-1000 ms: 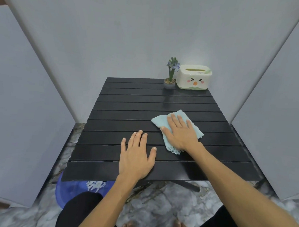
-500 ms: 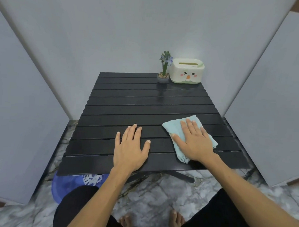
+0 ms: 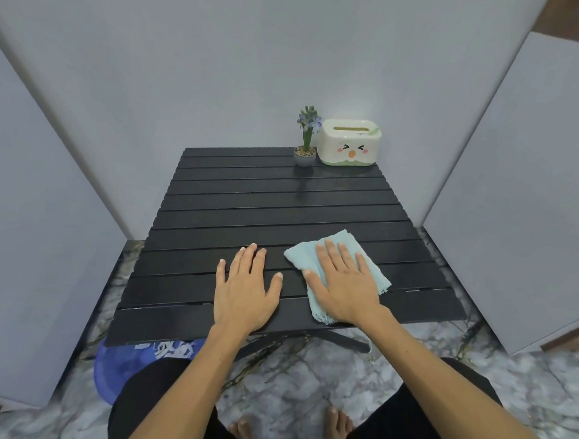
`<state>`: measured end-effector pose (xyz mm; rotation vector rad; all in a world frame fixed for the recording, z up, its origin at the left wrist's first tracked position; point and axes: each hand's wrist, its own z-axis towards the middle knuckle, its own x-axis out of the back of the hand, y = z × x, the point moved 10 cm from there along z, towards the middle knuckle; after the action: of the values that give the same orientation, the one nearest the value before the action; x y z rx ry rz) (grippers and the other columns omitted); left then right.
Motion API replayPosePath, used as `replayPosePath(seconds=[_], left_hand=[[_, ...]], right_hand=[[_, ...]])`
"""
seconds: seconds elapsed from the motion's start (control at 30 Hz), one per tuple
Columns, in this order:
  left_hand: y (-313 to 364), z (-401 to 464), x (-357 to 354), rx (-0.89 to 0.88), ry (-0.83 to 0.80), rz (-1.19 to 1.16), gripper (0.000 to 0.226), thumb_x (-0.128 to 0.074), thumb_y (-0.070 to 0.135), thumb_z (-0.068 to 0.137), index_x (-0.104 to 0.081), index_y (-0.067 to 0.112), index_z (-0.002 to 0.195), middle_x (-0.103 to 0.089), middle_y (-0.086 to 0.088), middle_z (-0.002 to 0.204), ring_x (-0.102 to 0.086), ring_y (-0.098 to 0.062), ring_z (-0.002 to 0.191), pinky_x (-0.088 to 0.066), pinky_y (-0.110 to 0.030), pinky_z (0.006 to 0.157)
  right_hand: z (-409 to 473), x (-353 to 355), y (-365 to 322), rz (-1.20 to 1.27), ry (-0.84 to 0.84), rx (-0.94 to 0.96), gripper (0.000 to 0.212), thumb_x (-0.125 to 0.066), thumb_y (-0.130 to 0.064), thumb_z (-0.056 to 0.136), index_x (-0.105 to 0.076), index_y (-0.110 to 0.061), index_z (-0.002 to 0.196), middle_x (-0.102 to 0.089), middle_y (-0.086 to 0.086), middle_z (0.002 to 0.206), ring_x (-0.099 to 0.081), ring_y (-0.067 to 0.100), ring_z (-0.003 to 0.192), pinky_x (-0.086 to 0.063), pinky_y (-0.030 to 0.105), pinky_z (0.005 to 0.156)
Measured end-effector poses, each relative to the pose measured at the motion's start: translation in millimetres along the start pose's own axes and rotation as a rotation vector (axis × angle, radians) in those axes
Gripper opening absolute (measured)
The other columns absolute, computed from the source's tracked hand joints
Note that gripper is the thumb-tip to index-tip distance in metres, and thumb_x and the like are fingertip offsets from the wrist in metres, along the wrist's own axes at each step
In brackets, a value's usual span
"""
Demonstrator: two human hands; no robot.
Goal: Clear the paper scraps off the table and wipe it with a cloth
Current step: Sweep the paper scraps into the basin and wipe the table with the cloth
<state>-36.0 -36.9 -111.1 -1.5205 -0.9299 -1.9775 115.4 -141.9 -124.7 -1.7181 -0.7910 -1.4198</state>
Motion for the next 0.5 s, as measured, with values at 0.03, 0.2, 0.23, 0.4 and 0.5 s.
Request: replayPosePath(seconds=[0.03, 0.2, 0.23, 0.4, 0.5], left_hand=[[0, 0, 0, -0.003, -0.002, 0.0, 0.067, -0.022, 0.058, 0.095, -0.029, 0.023, 0.152, -0.02, 0.005, 0.162, -0.013, -0.013, 0.15, -0.005, -0.046, 0.12], [-2, -3, 0, -0.009, 0.005, -0.008, 0.069, -0.02, 0.059, 0.095, -0.03, 0.024, 0.152, -0.021, 0.006, 0.162, -0.014, -0.013, 0.15, -0.005, -0.045, 0.12], [-2, -3, 1, -0.011, 0.006, -0.008, 0.069, -0.02, 0.06, 0.094, -0.03, 0.024, 0.153, -0.022, 0.005, 0.162, -0.014, -0.013, 0.15, -0.005, -0.045, 0.121], [0, -3, 0, -0.023, 0.0, 0.01, 0.07, -0.019, 0.059, 0.094, -0.029, 0.023, 0.153, -0.021, 0.004, 0.162, -0.013, -0.015, 0.15, -0.005, -0.046, 0.12], [2, -3, -1, -0.024, 0.002, 0.015, 0.07, -0.02, 0.059, 0.094, -0.03, 0.022, 0.152, -0.023, 0.003, 0.162, -0.015, -0.016, 0.15, -0.007, -0.047, 0.12]], right_hand=[[-4, 0, 0, -0.009, 0.005, 0.014, 0.079, 0.0, -0.068, 0.091, 0.003, -0.027, 0.159, 0.007, -0.005, 0.167, 0.01, 0.016, 0.153, 0.007, 0.044, 0.123], [-25, 2, 5, -0.026, 0.039, 0.022, 0.09, 0.009, -0.073, 0.081, 0.002, -0.03, 0.159, 0.005, -0.006, 0.167, 0.009, 0.015, 0.153, 0.005, 0.043, 0.123], [-27, 3, 6, -0.026, 0.047, 0.015, 0.089, 0.008, -0.074, 0.082, 0.001, -0.03, 0.159, 0.004, -0.006, 0.167, 0.009, 0.015, 0.153, 0.005, 0.043, 0.123], [-34, 5, 19, -0.02, 0.067, -0.049, 0.085, -0.003, -0.074, 0.088, -0.001, -0.028, 0.159, 0.002, -0.005, 0.168, 0.007, 0.015, 0.153, 0.005, 0.042, 0.123], [-36, 7, 29, 0.003, 0.08, -0.102, 0.089, -0.002, -0.076, 0.085, -0.004, -0.027, 0.16, 0.001, -0.004, 0.168, 0.006, 0.015, 0.153, 0.005, 0.042, 0.122]])
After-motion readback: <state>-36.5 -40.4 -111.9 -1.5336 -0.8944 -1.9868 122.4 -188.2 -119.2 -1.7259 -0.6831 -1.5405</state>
